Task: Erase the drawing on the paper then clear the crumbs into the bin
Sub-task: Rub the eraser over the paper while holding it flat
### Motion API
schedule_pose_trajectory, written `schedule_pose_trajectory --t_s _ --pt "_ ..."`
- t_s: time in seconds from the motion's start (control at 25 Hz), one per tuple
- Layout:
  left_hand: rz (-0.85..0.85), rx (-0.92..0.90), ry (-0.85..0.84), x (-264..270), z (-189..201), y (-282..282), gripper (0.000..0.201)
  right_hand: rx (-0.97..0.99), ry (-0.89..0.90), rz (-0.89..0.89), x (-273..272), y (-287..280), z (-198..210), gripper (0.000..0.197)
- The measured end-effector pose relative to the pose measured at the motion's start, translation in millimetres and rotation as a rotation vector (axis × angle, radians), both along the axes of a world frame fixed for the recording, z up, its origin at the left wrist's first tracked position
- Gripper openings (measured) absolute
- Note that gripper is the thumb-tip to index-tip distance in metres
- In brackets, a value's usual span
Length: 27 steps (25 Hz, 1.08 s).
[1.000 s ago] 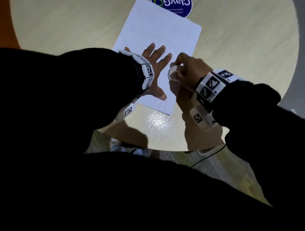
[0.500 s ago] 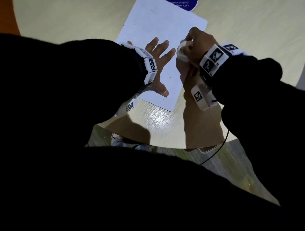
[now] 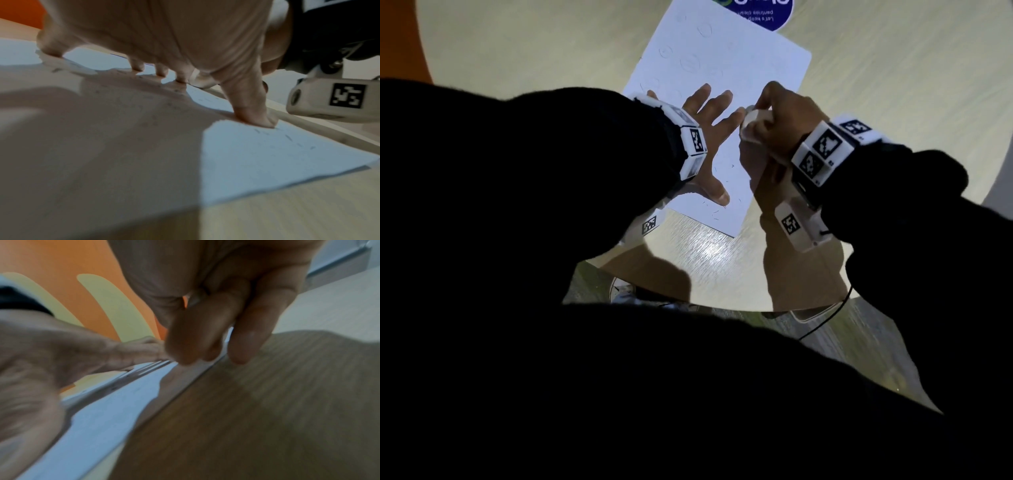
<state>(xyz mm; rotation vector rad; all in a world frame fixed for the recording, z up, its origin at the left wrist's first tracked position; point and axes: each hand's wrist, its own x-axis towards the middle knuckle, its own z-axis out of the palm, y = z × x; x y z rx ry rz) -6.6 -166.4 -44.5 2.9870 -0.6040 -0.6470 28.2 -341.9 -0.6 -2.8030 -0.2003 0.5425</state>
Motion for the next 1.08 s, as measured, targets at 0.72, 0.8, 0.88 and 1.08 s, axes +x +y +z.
schedule_pose_trajectory --t_s 0.72,0.8,0.88,1.08 --pt "-0.015 -0.008 0.017 -3.8 5.6 0.5 0.131 -0.017 -0.011 0.004 -2.8 -2.8 0.2 0.025" --pt "-0.031 -0.036 -0.013 -5.5 4.4 -0.8 0.131 -0.026 -0.086 -0.048 7.3 -0.4 4.0 0.026" --pt "-0.007 -0.005 0.011 -4.3 7.6 -1.9 0.131 -0.006 -0.070 -0.038 -0.6 -0.7 3.9 0.026" --pt "-0.021 -0.007 0.030 -3.4 11.9 -2.5 0.132 0.001 -0.008 -0.019 -3.2 -5.9 2.4 0.029"
